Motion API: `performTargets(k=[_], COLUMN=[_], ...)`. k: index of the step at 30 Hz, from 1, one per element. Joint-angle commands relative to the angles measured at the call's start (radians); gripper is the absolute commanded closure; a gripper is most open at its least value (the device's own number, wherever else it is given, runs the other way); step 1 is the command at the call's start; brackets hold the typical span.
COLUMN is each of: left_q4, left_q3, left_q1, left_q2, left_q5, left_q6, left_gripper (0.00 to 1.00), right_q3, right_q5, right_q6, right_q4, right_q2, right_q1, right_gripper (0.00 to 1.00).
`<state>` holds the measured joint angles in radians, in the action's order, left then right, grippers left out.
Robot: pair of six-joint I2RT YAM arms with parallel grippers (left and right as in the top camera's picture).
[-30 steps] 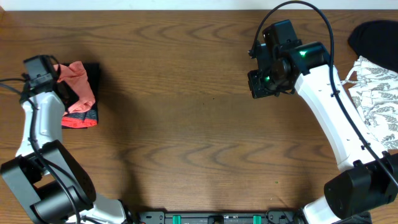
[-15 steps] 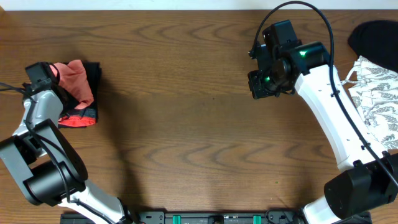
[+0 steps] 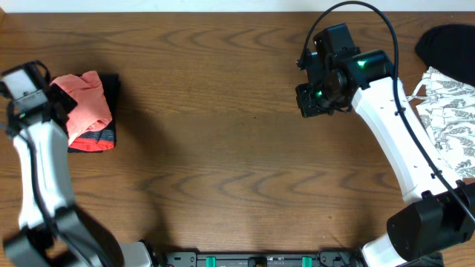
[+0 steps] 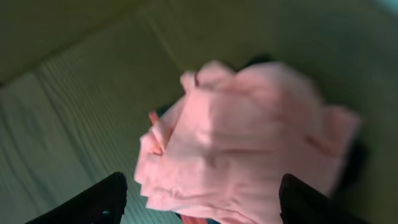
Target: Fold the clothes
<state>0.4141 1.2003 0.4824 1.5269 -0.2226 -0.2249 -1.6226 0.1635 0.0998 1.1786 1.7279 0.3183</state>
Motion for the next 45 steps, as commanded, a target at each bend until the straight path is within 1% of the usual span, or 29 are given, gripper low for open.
performTargets(k=[1, 3, 4, 5, 6, 7, 8, 9, 12, 15, 17, 20, 24, 27, 28, 30, 31, 34, 36, 38, 40, 45], left_q4=[0.040, 0.073, 0.087, 0.108, 0.124, 0.142, 0.158, 0.173, 0.201, 0.220, 0.229, 0.257, 0.292, 0.297, 0.296, 0.296, 0.293, 0.274, 0.246, 0.224, 0.208, 0.194], left_q3=[0.005, 0.004, 0.004, 0.004, 0.004, 0.004, 0.003, 0.002, 0.002, 0.002, 0.002, 0.002, 0.002, 0.002, 0.002, 0.000, 0.000, 0.000, 0.000, 0.000, 0.000, 0.000], left_q1=[-0.005, -0.014, -0.022, -0.037, -0.049, -0.065, -0.083, -0.104, -0.149, -0.169, -0.180, -0.198, -0.212, -0.212, -0.214, -0.226, -0.242, -0.300, -0.353, -0.396, -0.423, -0.438], left_q2=[-0.087, -0.116, -0.123, -0.126, -0.126, -0.124, -0.122, -0.119, -0.117, -0.117, -0.118, -0.119, -0.119, -0.117, -0.116, -0.109, -0.105, -0.090, -0.076, -0.065, -0.058, -0.057], left_q5=[0.120, 0.232, 0.287, 0.356, 0.400, 0.438, 0.461, 0.470, 0.469, 0.491, 0.522, 0.579, 0.569, 0.570, 0.570, 0.570, 0.570, 0.570, 0.529, 0.444, 0.398, 0.389], left_q6=[0.022, 0.022, 0.022, 0.022, 0.022, 0.022, 0.022, 0.022, 0.022, 0.021, 0.021, 0.022, 0.023, 0.023, 0.024, 0.069, 0.096, 0.114, 0.130, 0.127, 0.127, 0.127], left_gripper=[0.21, 0.21, 0.21, 0.21, 0.19, 0.13, 0.02, 0.02, 0.02, 0.02, 0.02, 0.02, 0.02, 0.02, 0.02, 0.02, 0.02, 0.02, 0.02, 0.02, 0.02, 0.02], right_q3=[0.000, 0.000, 0.000, 0.000, 0.000, 0.000, 0.000, 0.000, 0.000, 0.000, -0.001, -0.001, -0.001, 0.000, 0.001, 0.003, 0.007, 0.021, 0.030, 0.033, 0.033, 0.033], right_q5=[-0.003, -0.002, 0.002, 0.013, 0.026, 0.047, 0.068, 0.093, 0.125, 0.077, 0.031, -0.021, -0.025, -0.025, -0.025, -0.025, -0.026, -0.050, -0.086, -0.093, -0.093, -0.088], right_q6=[-0.003, -0.003, -0.003, -0.002, -0.003, -0.002, -0.003, -0.003, -0.003, -0.001, 0.032, 0.079, 0.079, 0.077, 0.068, 0.036, 0.012, -0.004, -0.004, -0.012, -0.012, -0.039], right_q4=[-0.014, -0.032, -0.041, -0.054, -0.063, -0.073, -0.085, -0.097, -0.115, -0.115, -0.106, -0.075, -0.028, 0.010, 0.017, 0.028, 0.025, -0.001, -0.028, -0.046, -0.050, -0.043], right_q2=[0.011, 0.011, 0.011, 0.011, 0.011, 0.011, 0.011, 0.011, 0.011, 0.011, 0.009, -0.009, -0.041, -0.040, -0.037, -0.031, -0.029, -0.029, -0.029, -0.029, -0.029, -0.042], right_q1=[-0.005, -0.005, -0.005, -0.005, -0.005, -0.005, -0.004, -0.003, -0.003, -0.013, -0.039, -0.114, -0.263, -0.348, -0.369, -0.402, -0.416, -0.432, -0.432, -0.431, -0.429, -0.417], right_gripper=[0.87, 0.75, 0.66, 0.48, 0.29, 0.01, 0.01, 0.01, 0.01, 0.01, 0.01, 0.01, 0.01, 0.01, 0.01, 0.01, 0.01, 0.01, 0.01, 0.01, 0.01, 0.01])
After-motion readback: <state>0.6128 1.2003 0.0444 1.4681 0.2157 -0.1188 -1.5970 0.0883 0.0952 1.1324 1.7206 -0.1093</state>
